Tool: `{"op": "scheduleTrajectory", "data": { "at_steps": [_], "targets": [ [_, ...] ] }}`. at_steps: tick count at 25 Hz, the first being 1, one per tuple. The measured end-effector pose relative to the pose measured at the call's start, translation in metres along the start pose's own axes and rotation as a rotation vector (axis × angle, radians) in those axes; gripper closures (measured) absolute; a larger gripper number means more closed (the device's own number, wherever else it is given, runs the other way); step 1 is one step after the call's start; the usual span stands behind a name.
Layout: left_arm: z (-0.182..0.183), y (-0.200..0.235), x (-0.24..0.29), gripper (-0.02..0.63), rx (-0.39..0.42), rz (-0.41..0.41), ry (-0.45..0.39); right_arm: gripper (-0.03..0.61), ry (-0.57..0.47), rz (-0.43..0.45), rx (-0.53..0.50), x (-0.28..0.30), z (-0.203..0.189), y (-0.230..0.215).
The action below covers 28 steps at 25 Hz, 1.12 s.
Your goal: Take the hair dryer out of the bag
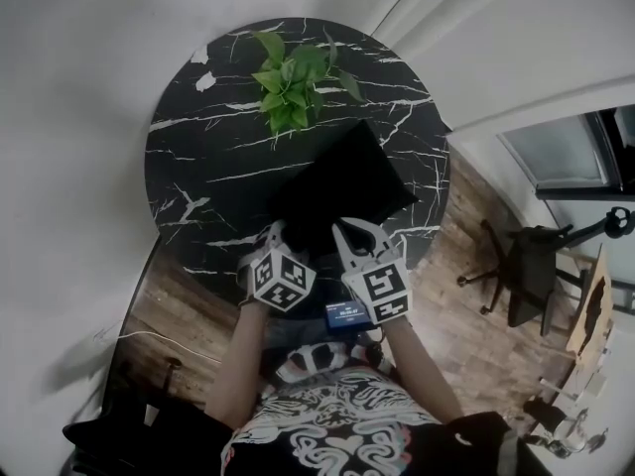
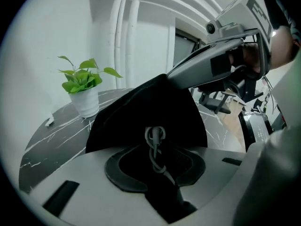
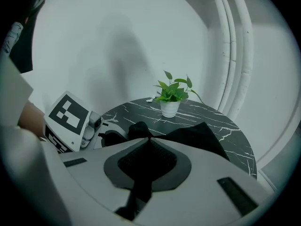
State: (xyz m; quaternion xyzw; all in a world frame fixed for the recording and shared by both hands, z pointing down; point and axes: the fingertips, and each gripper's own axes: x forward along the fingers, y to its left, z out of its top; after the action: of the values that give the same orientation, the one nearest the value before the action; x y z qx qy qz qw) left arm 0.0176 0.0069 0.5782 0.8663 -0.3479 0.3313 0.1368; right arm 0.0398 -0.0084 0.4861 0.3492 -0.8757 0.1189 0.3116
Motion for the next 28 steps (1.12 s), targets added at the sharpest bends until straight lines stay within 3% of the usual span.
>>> {"op": "scheduleTrajectory", "data": {
  "at_steps": [9, 14, 20, 24, 28],
  "targets": [
    [0.008, -0.005, 0.022, 0.504, 0.131, -0.035, 0.054, 0.557, 0.001, 0.002, 0.021, 0.002, -0.001, -0.014],
    [0.009, -0.005, 0.024, 0.503, 0.145, -0.043, 0.056, 0.556, -0.01, 0.001, 0.037, 0.004, 0.003, -0.018],
    [0.009, -0.01, 0.023, 0.438, 0.19, -0.04, 0.061, 0.556, -0.014, 0.003, 0.042, 0.006, 0.007, -0.016],
    [0.017, 0.001, 0.021, 0.38, 0.161, -0.006, 0.034, 0.557, -0.024, 0.001, 0.044, 0.006, 0.012, -0.017],
    [0.014, 0.0, 0.032, 0.377, 0.159, -0.063, 0.057, 0.557, -0.018, 0.008, 0.045, 0.009, 0.01, -0.019]
  ]
}}
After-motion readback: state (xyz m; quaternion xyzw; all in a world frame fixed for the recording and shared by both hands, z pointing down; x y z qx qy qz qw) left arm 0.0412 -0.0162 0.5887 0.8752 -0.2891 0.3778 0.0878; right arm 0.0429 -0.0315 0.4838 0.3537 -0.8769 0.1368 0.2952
